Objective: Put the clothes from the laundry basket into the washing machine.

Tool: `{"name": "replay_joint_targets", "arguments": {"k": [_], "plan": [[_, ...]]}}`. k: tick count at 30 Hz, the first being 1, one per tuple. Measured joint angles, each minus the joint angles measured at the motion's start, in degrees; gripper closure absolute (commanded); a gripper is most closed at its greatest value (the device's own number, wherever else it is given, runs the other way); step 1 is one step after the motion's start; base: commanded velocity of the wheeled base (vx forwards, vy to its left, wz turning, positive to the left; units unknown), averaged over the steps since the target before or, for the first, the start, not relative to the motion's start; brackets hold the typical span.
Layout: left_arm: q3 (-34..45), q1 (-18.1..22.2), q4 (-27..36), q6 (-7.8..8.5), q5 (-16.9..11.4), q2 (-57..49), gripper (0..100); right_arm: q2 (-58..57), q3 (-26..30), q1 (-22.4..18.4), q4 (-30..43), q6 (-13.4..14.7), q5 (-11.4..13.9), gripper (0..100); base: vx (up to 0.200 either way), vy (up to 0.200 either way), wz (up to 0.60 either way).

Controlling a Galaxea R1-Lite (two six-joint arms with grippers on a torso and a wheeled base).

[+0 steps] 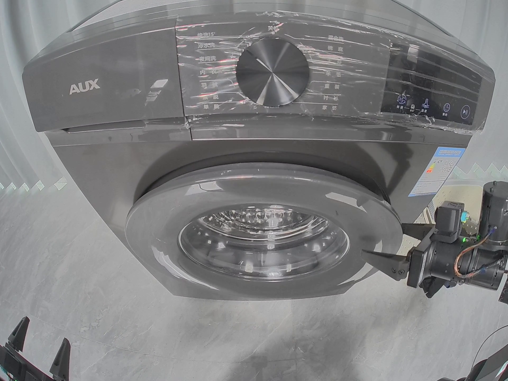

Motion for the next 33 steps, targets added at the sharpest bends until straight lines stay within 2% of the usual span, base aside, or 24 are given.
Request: {"name": "replay_joint_targets", "arguments": {"k": [9, 15, 23, 33], "plan": [[0.0, 0.0, 0.0, 0.0, 0.01, -0.02, 0, -4.73, 4.79, 0.09, 0.72, -0.32, -0.01, 0, 0.0, 0.0, 0.0], [0.0, 0.0, 0.0, 0.0, 0.01, 0.0, 0, -5.07, 3.17, -0.46, 0.44, -0.38, -0.3, 0, -0.2, 0.0, 0.0], [0.0, 0.0, 0.0, -0.05, 0.0, 0.0, 0, -1.37, -0.54, 0.06, 0.2, -0.33, -0.37, 0, 0.0, 0.0, 0.0], [0.0, 0.0, 0.0, -0.06, 0.0, 0.0, 0, -2.41, 3.94, 2.62, 0.33, -0.33, 0.11, 0, 0.0, 0.0, 0.0]]}}
